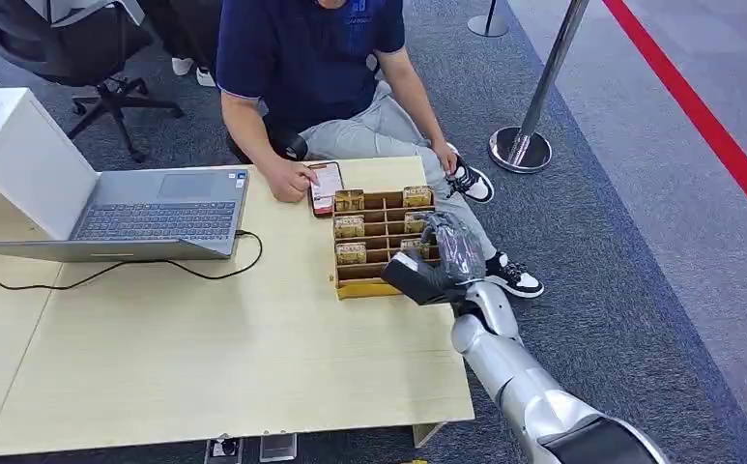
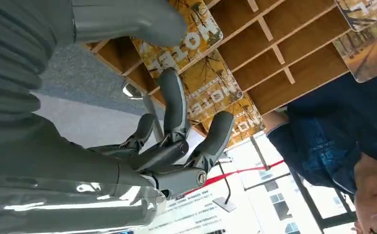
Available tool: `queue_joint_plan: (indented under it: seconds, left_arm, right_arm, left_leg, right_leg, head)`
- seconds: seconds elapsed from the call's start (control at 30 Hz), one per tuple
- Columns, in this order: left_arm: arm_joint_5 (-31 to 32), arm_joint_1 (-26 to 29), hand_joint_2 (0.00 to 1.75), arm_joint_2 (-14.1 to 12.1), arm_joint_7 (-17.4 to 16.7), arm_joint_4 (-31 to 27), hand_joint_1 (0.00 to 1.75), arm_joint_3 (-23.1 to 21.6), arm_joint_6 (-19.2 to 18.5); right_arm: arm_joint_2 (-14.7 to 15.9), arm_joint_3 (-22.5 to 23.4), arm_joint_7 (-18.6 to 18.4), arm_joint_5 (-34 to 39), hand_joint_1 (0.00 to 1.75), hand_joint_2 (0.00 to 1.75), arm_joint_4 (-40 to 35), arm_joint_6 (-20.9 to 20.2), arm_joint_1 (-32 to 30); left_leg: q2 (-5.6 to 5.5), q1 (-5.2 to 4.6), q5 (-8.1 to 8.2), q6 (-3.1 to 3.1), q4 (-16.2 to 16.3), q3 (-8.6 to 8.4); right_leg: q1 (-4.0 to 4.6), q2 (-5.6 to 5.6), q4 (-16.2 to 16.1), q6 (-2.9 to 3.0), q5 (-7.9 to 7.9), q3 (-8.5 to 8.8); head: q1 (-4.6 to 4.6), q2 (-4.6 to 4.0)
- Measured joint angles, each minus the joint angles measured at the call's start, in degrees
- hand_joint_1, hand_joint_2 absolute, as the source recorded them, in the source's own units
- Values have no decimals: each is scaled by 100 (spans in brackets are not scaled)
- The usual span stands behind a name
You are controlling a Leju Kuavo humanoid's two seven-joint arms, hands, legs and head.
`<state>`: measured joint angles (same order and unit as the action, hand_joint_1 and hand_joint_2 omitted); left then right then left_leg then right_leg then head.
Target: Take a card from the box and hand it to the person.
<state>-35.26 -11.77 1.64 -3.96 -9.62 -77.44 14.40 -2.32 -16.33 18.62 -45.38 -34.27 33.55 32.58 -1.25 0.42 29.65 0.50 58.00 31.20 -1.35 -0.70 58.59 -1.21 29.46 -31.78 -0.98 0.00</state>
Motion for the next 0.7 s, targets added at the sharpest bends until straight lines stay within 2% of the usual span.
queue_joint_plan:
  seconds: [0.03, 0.33, 0.7]
  left_arm:
    - [-2, 0, 0, 0, 0, 0, 0, -6, 0]
    - [-57, 2, 0, 0, 0, 0, 0, -15, 9]
    - [-72, 5, 0, 0, 7, 0, 0, -20, 52]
  right_arm:
    - [0, 4, 18, 40, 84, 175, -24, -13, -1]
    - [-7, 59, 138, 216, 96, 175, -291, -90, -32]
    - [-20, 61, 114, 171, 94, 175, -431, -147, -71]
  left_leg:
    - [0, 0, 0, 0, 0, 0]
    - [0, 0, 0, 0, 0, 0]
    - [0, 0, 0, 0, 0, 1]
  right_leg:
    - [0, 0, 0, 0, 0, 0]
    - [0, 0, 0, 0, 0, 0]
    - [0, 0, 0, 0, 0, 0]
  head:
    - [0, 0]
    - [-2, 0]
    - [-2, 0]
